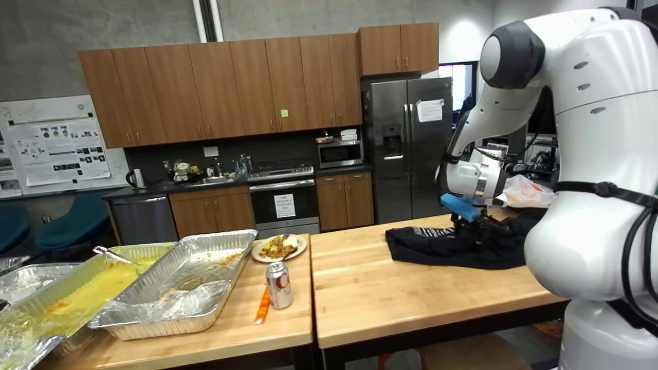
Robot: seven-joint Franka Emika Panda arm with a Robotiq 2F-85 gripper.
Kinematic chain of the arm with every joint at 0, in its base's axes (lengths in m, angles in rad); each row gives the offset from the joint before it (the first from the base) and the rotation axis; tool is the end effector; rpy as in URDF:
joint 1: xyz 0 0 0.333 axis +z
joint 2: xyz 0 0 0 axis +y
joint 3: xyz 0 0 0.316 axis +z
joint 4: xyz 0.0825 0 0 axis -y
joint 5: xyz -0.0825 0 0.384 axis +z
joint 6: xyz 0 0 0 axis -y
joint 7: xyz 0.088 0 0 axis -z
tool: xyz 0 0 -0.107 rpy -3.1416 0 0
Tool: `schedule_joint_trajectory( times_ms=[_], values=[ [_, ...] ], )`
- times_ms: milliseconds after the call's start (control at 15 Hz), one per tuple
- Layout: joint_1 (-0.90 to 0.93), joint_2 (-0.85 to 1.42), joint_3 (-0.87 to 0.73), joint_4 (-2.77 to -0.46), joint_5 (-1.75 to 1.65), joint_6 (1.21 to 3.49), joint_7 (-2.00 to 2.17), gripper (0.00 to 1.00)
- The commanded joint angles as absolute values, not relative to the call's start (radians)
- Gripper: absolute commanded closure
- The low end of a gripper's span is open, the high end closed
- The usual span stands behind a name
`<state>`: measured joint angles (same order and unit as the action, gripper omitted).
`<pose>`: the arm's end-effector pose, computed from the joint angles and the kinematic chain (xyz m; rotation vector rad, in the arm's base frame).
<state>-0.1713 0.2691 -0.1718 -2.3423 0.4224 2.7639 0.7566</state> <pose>0.4923 -0.1957 0.2348 -2.1983 1.9890 -0.1915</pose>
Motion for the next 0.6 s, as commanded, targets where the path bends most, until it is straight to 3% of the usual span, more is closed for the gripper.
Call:
schedule_joint_trajectory(
  times_ms=[0,400,533],
  values=[
    [-0.163,0.306,-0.173,-2.315,0.441,2.782,0.764,0.4],
    [-0.161,0.275,-0.189,-2.307,0.435,2.82,0.783,0.88],
    [-0.167,0.262,-0.187,-2.291,0.442,2.815,0.788,1.0]
  ],
)
